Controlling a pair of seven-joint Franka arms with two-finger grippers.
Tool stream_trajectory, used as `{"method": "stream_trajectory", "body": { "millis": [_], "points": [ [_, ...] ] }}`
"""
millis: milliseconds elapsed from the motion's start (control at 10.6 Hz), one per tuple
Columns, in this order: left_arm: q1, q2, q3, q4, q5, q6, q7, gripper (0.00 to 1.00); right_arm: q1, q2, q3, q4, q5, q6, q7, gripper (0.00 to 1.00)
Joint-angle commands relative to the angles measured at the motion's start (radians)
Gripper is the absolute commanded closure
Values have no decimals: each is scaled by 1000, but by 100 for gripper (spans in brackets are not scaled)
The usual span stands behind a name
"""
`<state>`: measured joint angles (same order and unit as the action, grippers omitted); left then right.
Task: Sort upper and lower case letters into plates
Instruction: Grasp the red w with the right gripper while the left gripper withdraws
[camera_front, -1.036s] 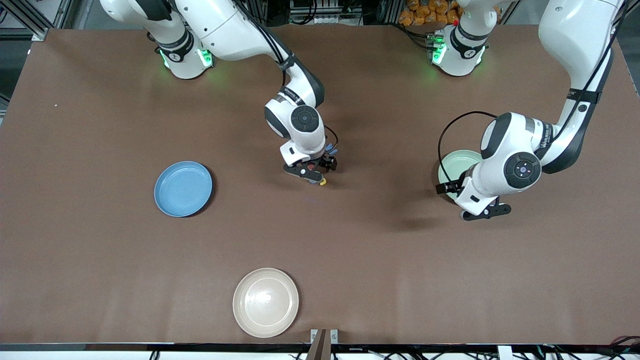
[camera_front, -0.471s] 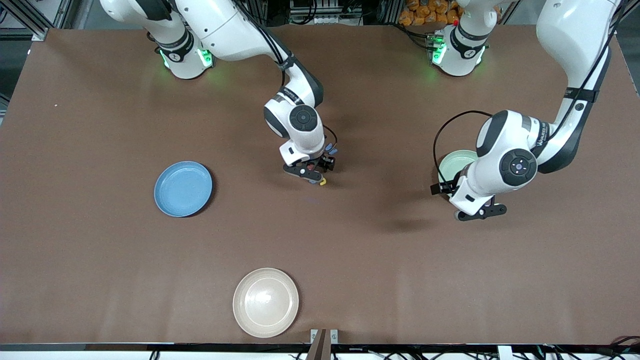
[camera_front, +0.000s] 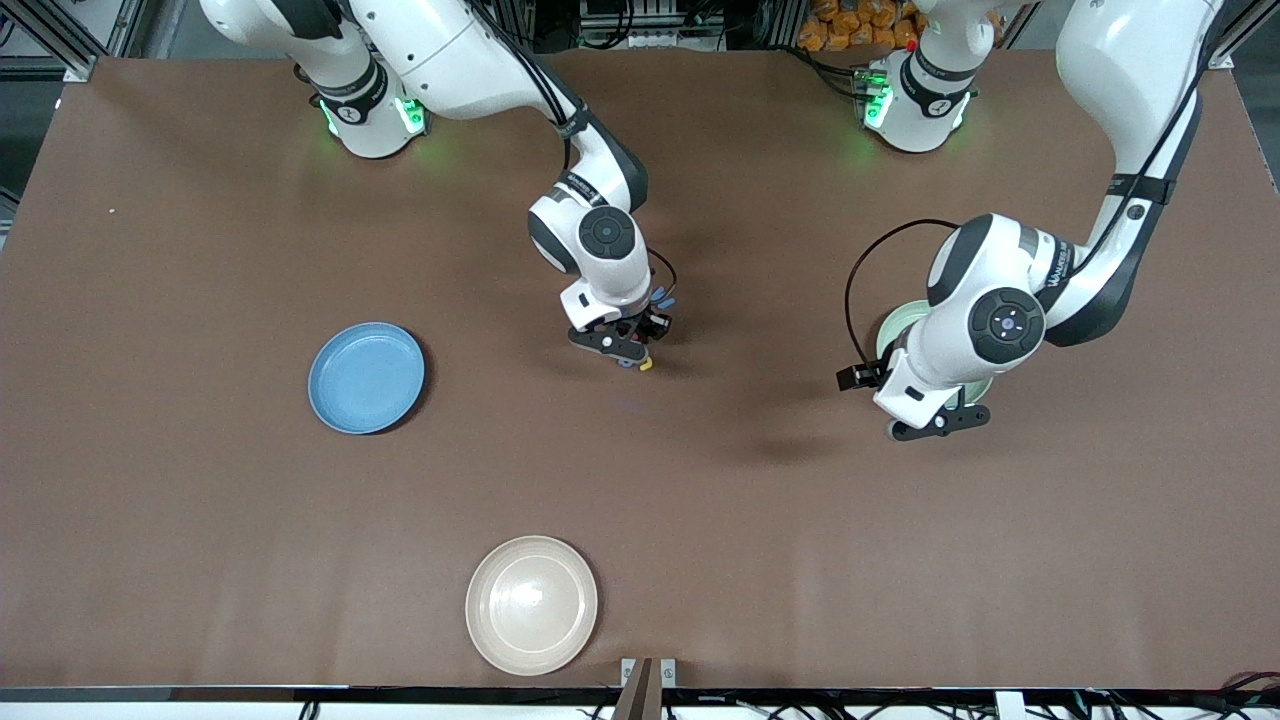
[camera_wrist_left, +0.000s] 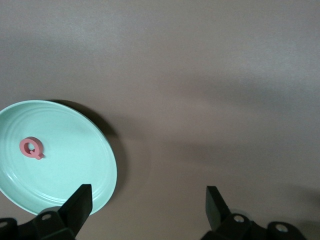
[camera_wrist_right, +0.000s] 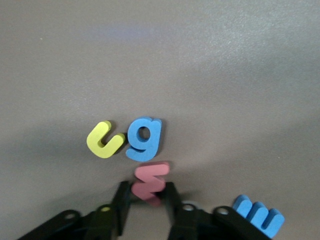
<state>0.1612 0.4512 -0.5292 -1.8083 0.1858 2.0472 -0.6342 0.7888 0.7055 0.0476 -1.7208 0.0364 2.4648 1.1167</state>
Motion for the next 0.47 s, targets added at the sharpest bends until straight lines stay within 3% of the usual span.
{"method": "stream_trajectory", "body": {
  "millis": [0, 188, 377],
  "points": [
    [-12, 11, -2, 26, -46, -18, -21, 0, 6, 12, -6, -23, -1, 8, -20, 84],
    [-32, 17, -2, 27, -65, -18, -38, 0, 6, 11, -5, -26, -1, 8, -46, 100],
    [-46, 18, -2, 27, -65, -16, -62, 0, 1, -7, 1, -14, 3, 7, -46, 100]
  ]
}}
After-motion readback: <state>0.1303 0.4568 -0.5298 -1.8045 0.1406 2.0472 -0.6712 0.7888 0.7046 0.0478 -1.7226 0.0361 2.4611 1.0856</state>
